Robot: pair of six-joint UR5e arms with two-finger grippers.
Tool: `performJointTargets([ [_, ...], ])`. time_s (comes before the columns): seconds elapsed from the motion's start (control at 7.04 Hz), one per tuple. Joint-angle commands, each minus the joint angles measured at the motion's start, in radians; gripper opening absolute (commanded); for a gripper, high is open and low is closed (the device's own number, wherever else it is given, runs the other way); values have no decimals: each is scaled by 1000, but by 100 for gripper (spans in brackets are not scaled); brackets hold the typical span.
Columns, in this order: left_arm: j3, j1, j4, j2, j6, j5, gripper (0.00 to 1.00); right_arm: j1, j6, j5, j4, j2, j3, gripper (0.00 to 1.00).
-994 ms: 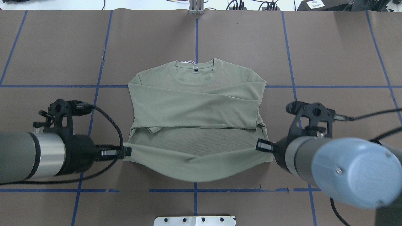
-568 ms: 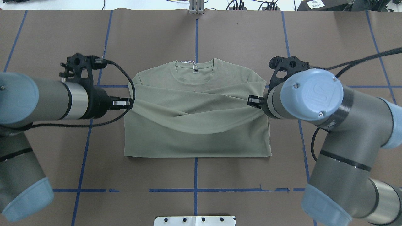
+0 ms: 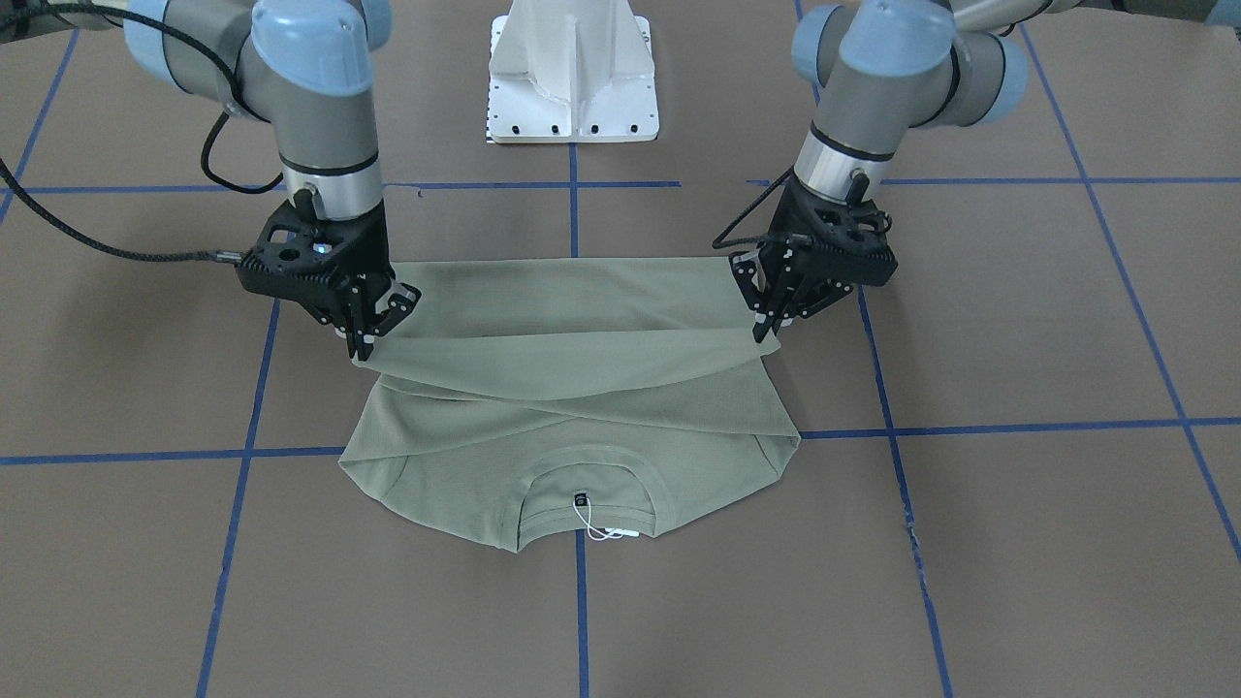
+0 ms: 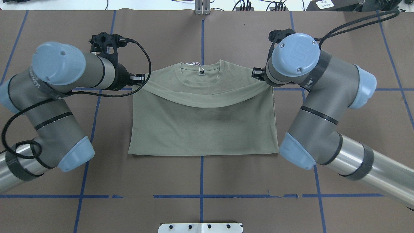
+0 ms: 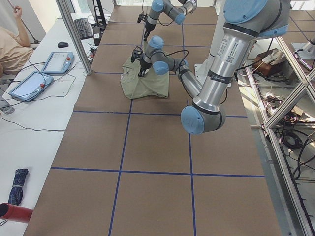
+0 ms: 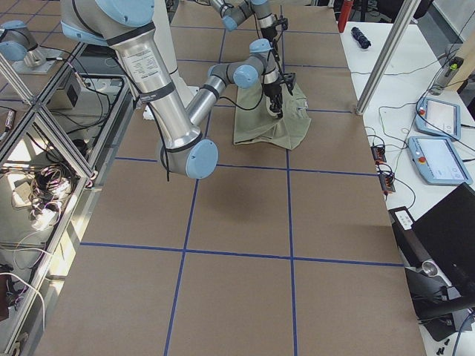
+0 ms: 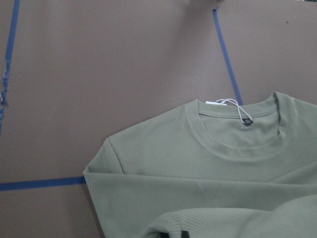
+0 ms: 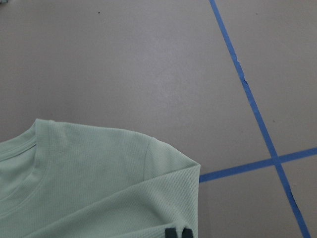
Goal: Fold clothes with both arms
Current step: 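Lift the hem with both grippers and fold it toward the collar, then release the hem near the collar and draw the left gripper back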
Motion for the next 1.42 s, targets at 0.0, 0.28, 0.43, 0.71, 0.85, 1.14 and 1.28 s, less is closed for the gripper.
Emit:
performJointTargets([
  [0.0, 274, 0, -138, -83, 3, 63, 0, 50, -58, 3, 113, 69, -225, 0],
  [0.28, 319, 0, -177, -96, 15, 66, 0, 70, -77, 3, 118, 75, -274, 0],
  [0.43, 319, -5, -177, -99, 49, 66, 0, 71, -78, 3, 116, 75, -278, 0],
  [0.71, 319, -22, -178, -99, 69, 66, 0, 67, -78, 1, 118, 78, -293, 0],
  [0.85, 319, -22, -178, -96, 89, 64, 99, 67, -71, 1, 145, 77, -307, 69],
  [1.14, 257, -25, -177, -77, 159, 51, 100, 78, -102, 48, 211, 75, -321, 100],
  [1.28, 200, -23, -180, -35, 159, 41, 100, 95, -168, 105, 213, 66, -304, 100],
])
